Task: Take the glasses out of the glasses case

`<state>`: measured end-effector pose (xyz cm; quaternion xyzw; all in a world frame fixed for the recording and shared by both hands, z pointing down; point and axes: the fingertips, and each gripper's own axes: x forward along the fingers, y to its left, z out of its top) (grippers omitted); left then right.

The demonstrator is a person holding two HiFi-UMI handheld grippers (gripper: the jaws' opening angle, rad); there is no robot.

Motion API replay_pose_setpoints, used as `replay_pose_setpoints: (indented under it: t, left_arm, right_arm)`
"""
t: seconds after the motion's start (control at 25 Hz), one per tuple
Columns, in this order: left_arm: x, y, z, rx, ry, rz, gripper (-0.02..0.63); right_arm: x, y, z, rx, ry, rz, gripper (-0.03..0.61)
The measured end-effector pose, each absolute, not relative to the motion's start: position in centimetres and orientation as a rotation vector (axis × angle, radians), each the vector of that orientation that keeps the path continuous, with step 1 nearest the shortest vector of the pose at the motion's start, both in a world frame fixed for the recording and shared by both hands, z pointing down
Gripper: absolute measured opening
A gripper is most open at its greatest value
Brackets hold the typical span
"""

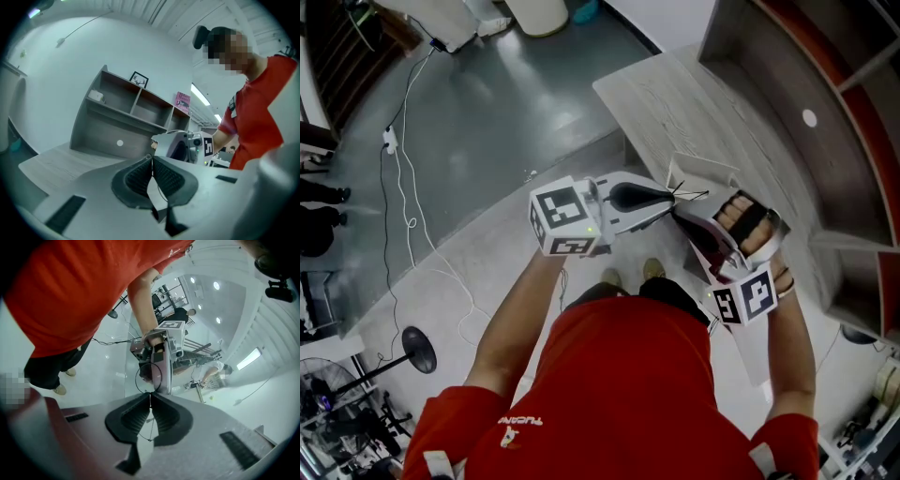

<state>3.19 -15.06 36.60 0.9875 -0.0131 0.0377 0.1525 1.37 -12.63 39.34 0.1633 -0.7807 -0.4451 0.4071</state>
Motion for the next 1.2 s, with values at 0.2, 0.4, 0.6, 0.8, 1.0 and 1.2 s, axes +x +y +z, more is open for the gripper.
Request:
replay_pose_setpoints:
  t: [0.2,0.4,0.6,0.8,1.0,1.2]
  left_arm:
    - [2.9,-15.1,35.3,2.808,-0.03,0.002,0.012]
    - [2.4,-16.0,34.1,2.83,-0.124,-0.009,0.012]
    - [1.0,-17.4,32.5,2.878,-0.279,-0.086,0.012]
    - [-0.7,-19.7,32.7,2.903,-0.529,-0.078,0.012]
    - [-1.9,-20.9,35.5,2.879,-0.622,-0.043,0.012]
    - [-1.3,-20.2,37.6,2.921,-0.617,0.088,0.012]
  right_arm:
    - [1.5,-12.8,39.2,0.455,-1.986,-1.122,0.018]
    - [1.5,-13.1,38.7,0.505,-2.009,-1.112,0.017]
    - [1.7,-13.4,38.1,0.558,-2.023,-1.089,0.015]
    - [2.0,-13.9,37.2,0.616,-2.153,-0.938,0.015]
    - [2.1,-14.3,35.6,0.64,-2.336,-0.755,0.014]
    - [1.4,-14.6,33.3,0.632,-2.524,-0.615,0.014]
